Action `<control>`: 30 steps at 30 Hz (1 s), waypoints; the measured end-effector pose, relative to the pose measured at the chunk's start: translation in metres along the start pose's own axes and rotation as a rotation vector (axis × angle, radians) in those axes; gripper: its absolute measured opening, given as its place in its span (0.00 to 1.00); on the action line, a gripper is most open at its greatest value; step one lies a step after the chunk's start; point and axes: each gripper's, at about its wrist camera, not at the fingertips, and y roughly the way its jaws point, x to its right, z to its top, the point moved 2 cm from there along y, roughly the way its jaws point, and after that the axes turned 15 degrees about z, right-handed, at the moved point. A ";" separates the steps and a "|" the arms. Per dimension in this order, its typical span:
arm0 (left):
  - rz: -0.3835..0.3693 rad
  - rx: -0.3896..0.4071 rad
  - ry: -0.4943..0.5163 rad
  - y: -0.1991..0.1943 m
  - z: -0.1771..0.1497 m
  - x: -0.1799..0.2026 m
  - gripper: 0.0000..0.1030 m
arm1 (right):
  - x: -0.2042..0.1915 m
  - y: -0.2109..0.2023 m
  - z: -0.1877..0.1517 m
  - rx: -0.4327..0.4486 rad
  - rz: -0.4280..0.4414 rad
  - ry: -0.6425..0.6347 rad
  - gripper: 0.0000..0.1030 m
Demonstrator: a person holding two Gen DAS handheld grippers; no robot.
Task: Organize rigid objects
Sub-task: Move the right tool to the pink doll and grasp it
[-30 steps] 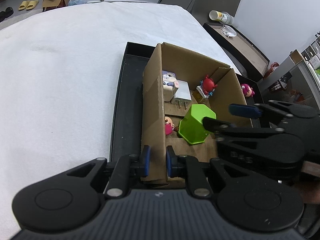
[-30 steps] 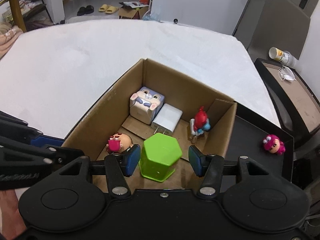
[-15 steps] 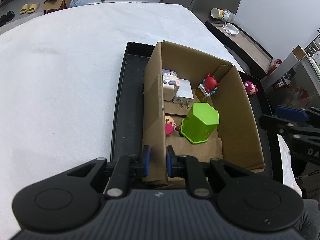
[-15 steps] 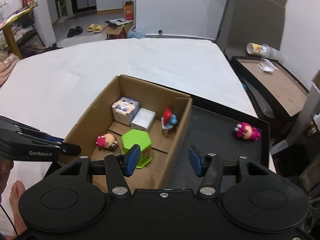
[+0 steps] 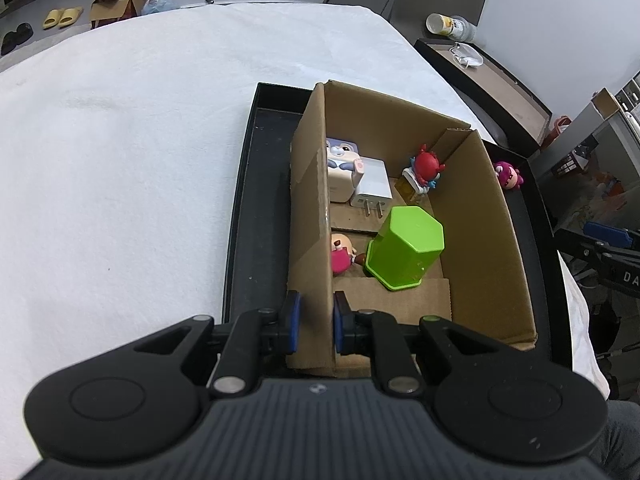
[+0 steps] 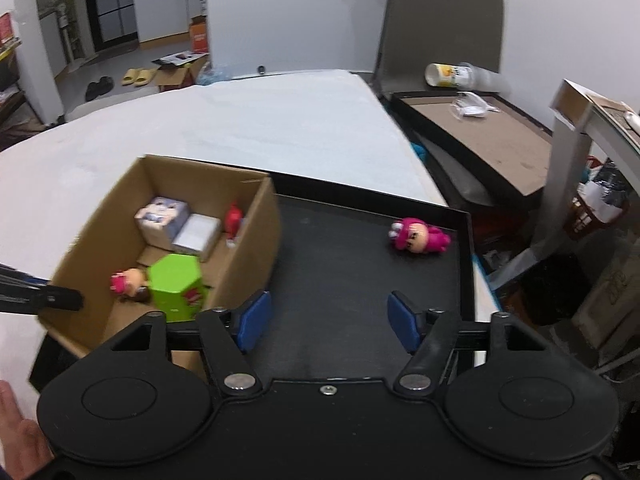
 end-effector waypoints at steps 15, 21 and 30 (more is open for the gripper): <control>0.050 0.007 0.004 0.008 0.011 0.007 0.15 | 0.050 0.022 -0.003 0.075 0.005 0.115 0.82; 0.073 0.005 0.003 0.012 0.018 0.011 0.15 | 0.067 0.040 -0.003 0.086 0.025 0.150 0.82; 0.097 -0.010 -0.009 0.024 0.029 0.015 0.15 | 0.094 0.063 0.001 0.093 0.040 0.202 0.82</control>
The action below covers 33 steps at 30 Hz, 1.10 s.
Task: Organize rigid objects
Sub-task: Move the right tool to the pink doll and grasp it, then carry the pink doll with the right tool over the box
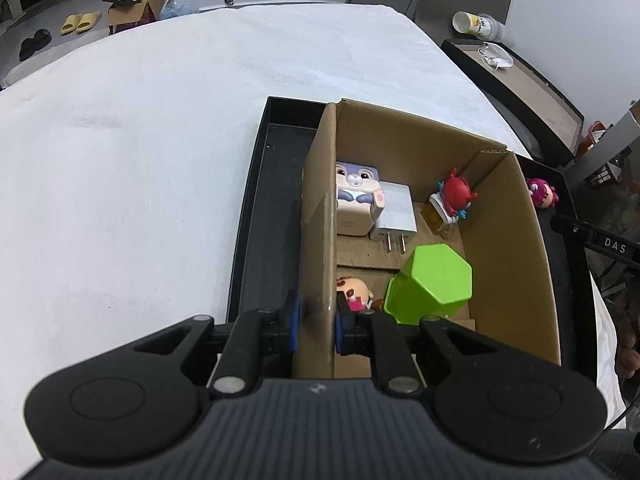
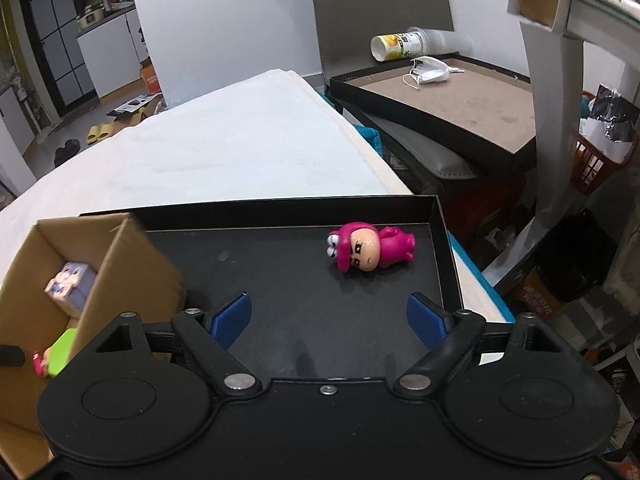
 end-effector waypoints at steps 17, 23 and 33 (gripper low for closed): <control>-0.016 -0.015 0.014 0.016 0.012 0.001 0.15 | 0.028 0.048 0.016 -0.024 -0.055 0.036 0.82; -0.029 -0.018 0.012 0.016 0.011 0.000 0.16 | 0.027 0.060 0.022 -0.022 -0.096 0.001 0.82; -0.039 -0.012 0.005 0.011 0.008 -0.002 0.16 | 0.017 0.044 0.023 -0.024 -0.117 -0.021 0.66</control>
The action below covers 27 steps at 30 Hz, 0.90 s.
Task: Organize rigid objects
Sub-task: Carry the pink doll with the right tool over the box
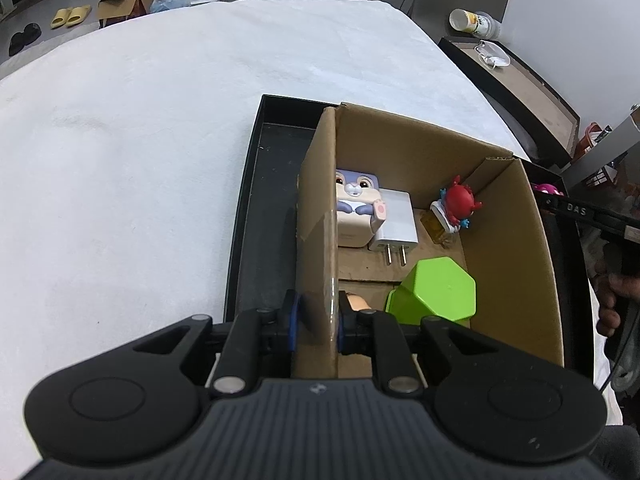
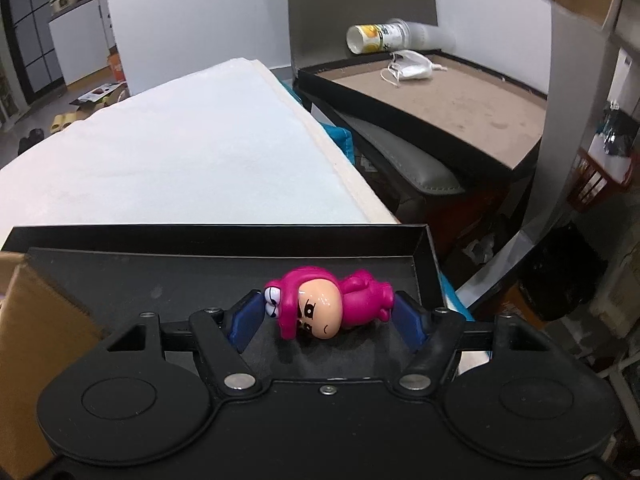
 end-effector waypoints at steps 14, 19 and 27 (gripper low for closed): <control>-0.021 0.009 -0.018 -0.016 -0.012 -0.006 0.16 | -0.049 -0.060 0.003 0.007 0.068 -0.099 0.66; -0.031 0.015 -0.008 -0.021 -0.023 -0.009 0.16 | -0.078 -0.076 0.007 0.014 0.098 -0.177 0.66; -0.064 0.019 -0.012 -0.028 -0.033 -0.016 0.16 | -0.115 -0.088 0.009 0.019 0.119 -0.246 0.66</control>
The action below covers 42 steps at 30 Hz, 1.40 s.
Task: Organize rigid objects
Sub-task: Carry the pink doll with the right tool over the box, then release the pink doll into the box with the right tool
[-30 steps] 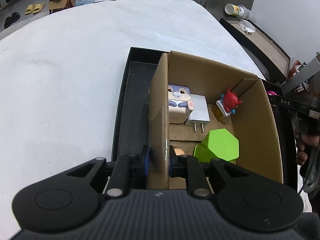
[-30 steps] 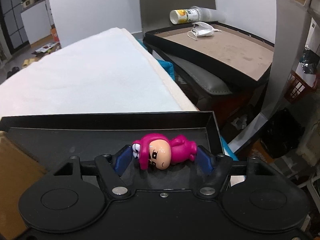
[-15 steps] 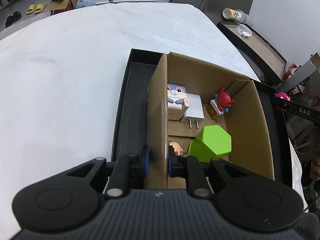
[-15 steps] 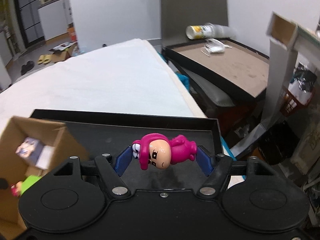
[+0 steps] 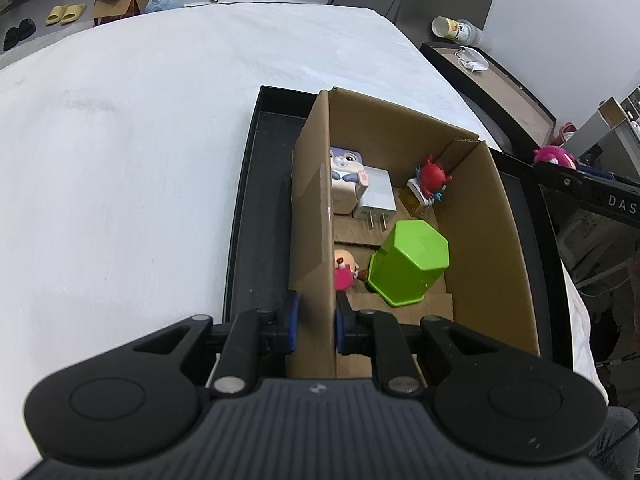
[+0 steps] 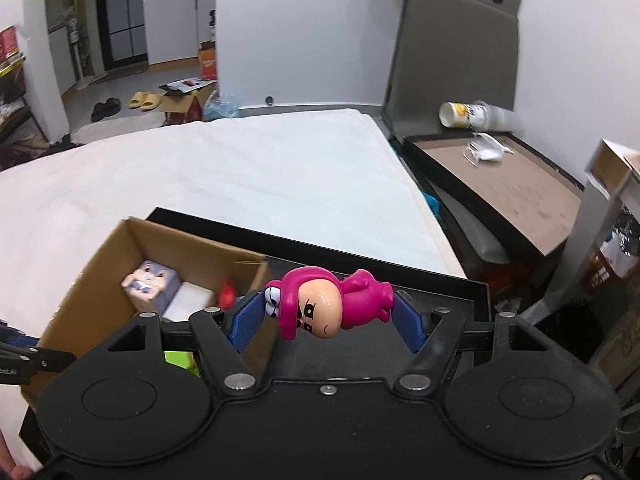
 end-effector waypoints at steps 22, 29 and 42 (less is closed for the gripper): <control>-0.075 0.005 -0.021 -0.014 -0.011 -0.014 0.16 | -0.072 0.024 0.002 -0.072 0.043 -0.068 0.68; -0.082 0.012 -0.020 -0.019 -0.011 -0.016 0.15 | -0.076 0.005 0.000 -0.046 0.037 -0.037 0.68; -0.048 0.065 0.048 -0.058 -0.016 -0.020 0.16 | -0.075 -0.055 -0.023 -0.001 0.014 0.074 0.75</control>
